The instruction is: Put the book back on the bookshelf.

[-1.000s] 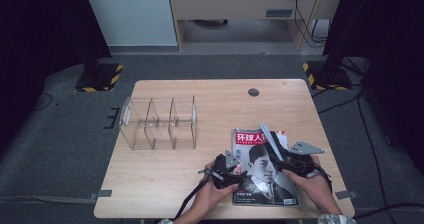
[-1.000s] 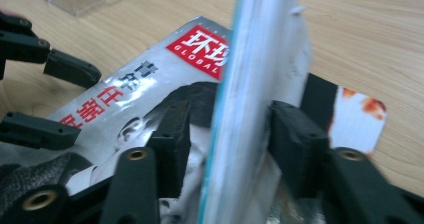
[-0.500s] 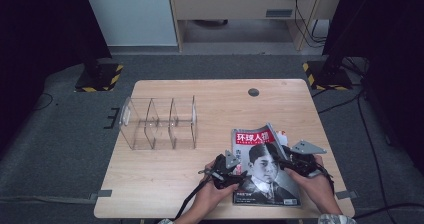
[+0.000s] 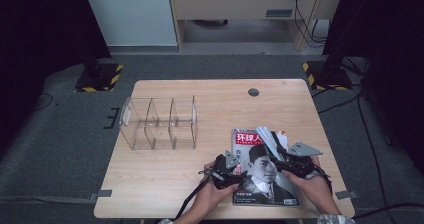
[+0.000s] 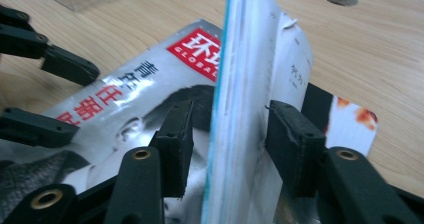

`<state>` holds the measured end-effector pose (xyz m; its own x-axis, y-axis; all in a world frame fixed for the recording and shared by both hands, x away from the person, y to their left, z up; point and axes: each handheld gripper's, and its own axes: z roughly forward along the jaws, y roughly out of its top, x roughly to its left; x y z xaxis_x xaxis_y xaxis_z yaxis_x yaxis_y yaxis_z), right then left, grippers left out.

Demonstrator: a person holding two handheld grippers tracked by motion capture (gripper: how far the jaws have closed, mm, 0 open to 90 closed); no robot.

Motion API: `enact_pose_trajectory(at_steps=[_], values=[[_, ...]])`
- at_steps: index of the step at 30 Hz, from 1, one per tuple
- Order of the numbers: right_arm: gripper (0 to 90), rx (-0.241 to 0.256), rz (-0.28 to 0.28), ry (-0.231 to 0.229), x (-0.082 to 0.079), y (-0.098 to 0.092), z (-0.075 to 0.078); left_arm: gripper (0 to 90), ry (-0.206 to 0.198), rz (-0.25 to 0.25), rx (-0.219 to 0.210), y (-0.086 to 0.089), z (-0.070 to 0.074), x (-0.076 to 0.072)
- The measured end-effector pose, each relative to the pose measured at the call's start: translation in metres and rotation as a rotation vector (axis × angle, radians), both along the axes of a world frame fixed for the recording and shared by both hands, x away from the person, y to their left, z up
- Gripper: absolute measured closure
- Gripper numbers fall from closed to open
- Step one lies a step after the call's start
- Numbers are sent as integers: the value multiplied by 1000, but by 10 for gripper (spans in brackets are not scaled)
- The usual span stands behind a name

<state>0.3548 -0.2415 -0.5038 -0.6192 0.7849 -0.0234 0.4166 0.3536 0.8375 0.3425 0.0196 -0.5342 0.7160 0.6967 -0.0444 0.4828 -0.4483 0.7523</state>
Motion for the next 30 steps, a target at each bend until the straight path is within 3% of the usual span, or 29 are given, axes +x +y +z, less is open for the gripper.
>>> enact_pose_trajectory(at_steps=[9, 18, 25, 30], values=[[501, -30, -53, 15, 3, -5, -2, 337, -1, 2, 0, 0, 0, 0], [617, -9, -73, -22, 1, -11, 4, 338, -4, 3, 0, 0, 0, -1], [640, 18, -52, -14, 0, -13, 5, 340, -2, 6, 0, 0, 0, -1], [586, 43, -35, 14, 1, -9, 1, 341, -4, 7, 1, -1, 0, -1]])
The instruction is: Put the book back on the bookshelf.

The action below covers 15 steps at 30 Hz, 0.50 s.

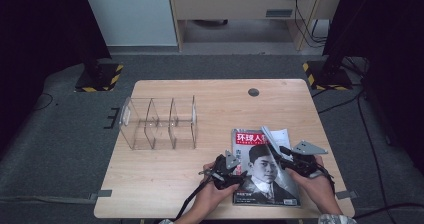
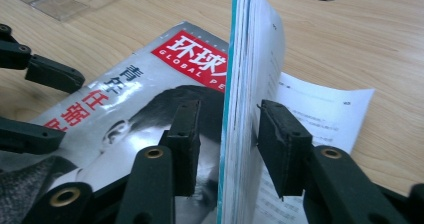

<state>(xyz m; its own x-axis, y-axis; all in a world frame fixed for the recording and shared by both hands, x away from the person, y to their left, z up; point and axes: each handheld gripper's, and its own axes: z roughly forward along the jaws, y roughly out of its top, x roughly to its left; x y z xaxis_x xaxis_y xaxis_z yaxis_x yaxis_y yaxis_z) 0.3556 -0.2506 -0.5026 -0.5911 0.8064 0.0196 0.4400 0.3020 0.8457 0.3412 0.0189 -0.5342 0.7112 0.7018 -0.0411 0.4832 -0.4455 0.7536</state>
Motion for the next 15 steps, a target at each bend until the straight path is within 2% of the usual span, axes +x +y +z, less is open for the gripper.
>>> enact_pose_trajectory(at_steps=[2, 4, 6, 7, 8, 9, 11, 13, 14, 15], values=[[499, -12, -19, 20, 1, 0, -2, 341, 2, -1, -2, 0, 0, 0], [493, -37, -43, 34, 2, -2, -4, 341, 1, 0, 0, 0, 0, 0], [490, -21, -60, 78, 4, -5, -9, 341, 0, 1, 0, 0, 0, 0], [486, -28, -59, 97, 5, -5, -11, 342, 0, 1, 0, 0, 0, 0], [481, -28, -69, 139, 6, -5, -14, 342, 0, 1, 0, 0, 0, 0], [481, -28, -69, 139, 6, -5, -14, 342, 0, 1, 0, 0, 0, 0], [484, -43, -67, 184, 7, -6, -18, 342, 2, 1, -2, 0, 0, 0], [507, -63, -54, 187, 7, -5, -20, 342, 3, 1, -3, 0, 0, 0], [540, -20, -34, 161, 6, -4, -15, 342, 7, 1, -5, 0, 0, 1], [540, -20, -34, 161, 6, -4, -15, 341, 7, 1, -5, 0, 0, 1]])
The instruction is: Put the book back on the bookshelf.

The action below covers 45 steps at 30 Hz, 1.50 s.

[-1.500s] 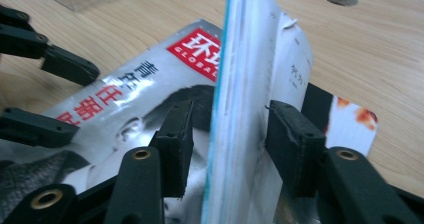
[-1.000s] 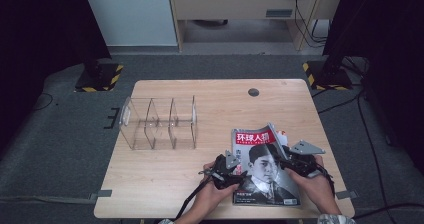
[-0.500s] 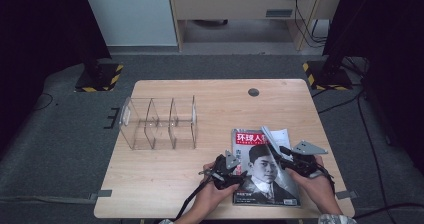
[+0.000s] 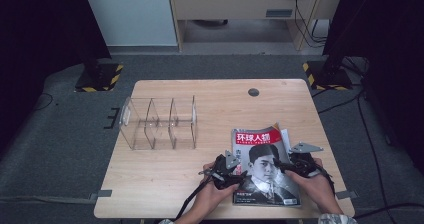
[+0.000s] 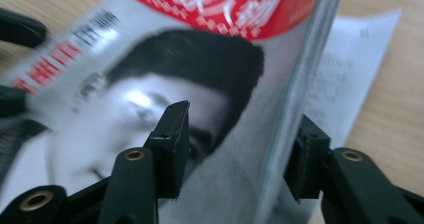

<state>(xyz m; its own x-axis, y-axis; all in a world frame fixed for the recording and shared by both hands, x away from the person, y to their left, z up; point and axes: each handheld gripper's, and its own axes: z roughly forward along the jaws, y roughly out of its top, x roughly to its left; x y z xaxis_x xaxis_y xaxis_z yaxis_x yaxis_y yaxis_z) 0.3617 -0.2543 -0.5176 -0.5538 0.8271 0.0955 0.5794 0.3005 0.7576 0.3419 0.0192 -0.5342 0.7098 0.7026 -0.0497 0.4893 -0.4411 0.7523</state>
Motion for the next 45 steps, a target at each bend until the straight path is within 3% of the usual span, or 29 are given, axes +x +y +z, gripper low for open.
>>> enact_pose_trajectory(at_steps=[2, 4, 8, 13, 14, 15, 17, 18, 19, 22, 26, 29, 35, 45], values=[[546, 42, 12, -16, 0, 2, 2, 341, -1, 0, 1, -2, 0, 0], [510, 6, 14, 6, 3, 4, -3, 341, -1, -3, 1, -5, 0, 1], [476, -13, -10, 55, 8, 0, -10, 342, 0, -4, 0, -6, 0, 1], [532, -5, -17, 66, 10, -3, -11, 334, -1, -6, 1, -6, 0, 1], [550, -9, -11, 60, 11, -2, -11, 334, 1, -10, 1, -6, 0, 1], [629, -6, -10, 60, 11, -3, -9, 309, 2, -17, 4, -7, 0, 1], [661, 2, -17, 61, 11, -3, -8, 289, 9, -27, 4, -8, 0, 1], [744, 17, -22, 65, 12, -5, -6, 211, 13, -41, 7, -9, -1, 1], [782, 30, -25, 67, 12, -5, -4, 187, 15, -50, 13, -10, -1, 1], [843, 64, -29, 68, 12, -6, -1, 129, 28, -69, 16, -13, -1, 1], [875, 74, -16, 44, 13, -6, 3, 99, 53, -76, -29, -9, -1, 5], [877, 119, -7, 27, 10, -8, 6, 81, 63, -66, -41, -3, -1, 11], [877, 160, 14, -3, 5, -10, 12, 117, 62, -25, -73, 9, 0, 25], [878, 236, 52, -61, -4, -13, 23, 124, 46, -26, -61, 6, 7, 42]])
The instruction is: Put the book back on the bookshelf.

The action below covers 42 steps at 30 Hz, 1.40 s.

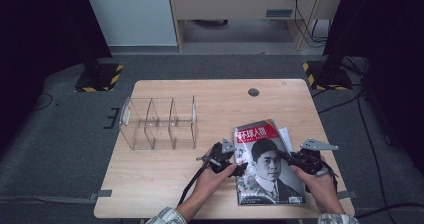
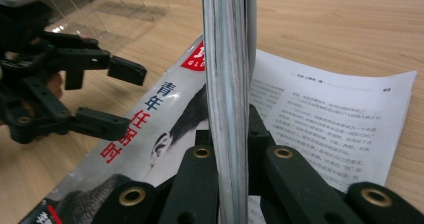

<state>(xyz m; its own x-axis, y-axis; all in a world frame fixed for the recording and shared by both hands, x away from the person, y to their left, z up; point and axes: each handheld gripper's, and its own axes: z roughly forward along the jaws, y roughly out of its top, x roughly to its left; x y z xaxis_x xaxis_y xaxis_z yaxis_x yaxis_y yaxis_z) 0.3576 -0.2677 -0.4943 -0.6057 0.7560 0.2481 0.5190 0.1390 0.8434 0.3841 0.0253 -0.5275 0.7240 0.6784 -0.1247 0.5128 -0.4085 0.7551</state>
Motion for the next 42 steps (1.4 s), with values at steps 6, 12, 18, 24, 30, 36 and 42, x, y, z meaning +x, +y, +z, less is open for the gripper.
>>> enact_pose_trajectory(at_steps=[6, 12, 18, 24, 30, 36, 42], values=[[878, 82, 22, -17, -2, -2, 5, 114, -4, 3, -3, -9, 2, 6], [878, 132, 21, -9, -2, -5, 4, 117, 37, 11, -69, -9, -2, 15], [878, 145, 15, 8, -1, -6, 2, 167, 83, -14, -88, -12, -5, 22], [877, 150, -2, 38, 3, -8, -5, 237, 115, 17, -100, -12, -5, 26], [875, 66, -36, 100, 7, -8, -19, 367, 90, 8, -58, -14, -4, 24], [864, -39, -39, 150, 10, -5, -29, 441, 83, 4, -44, -18, -3, 24], [834, -76, -23, 157, 9, -1, -31, 569, 67, 16, -19, -21, -3, 25]])
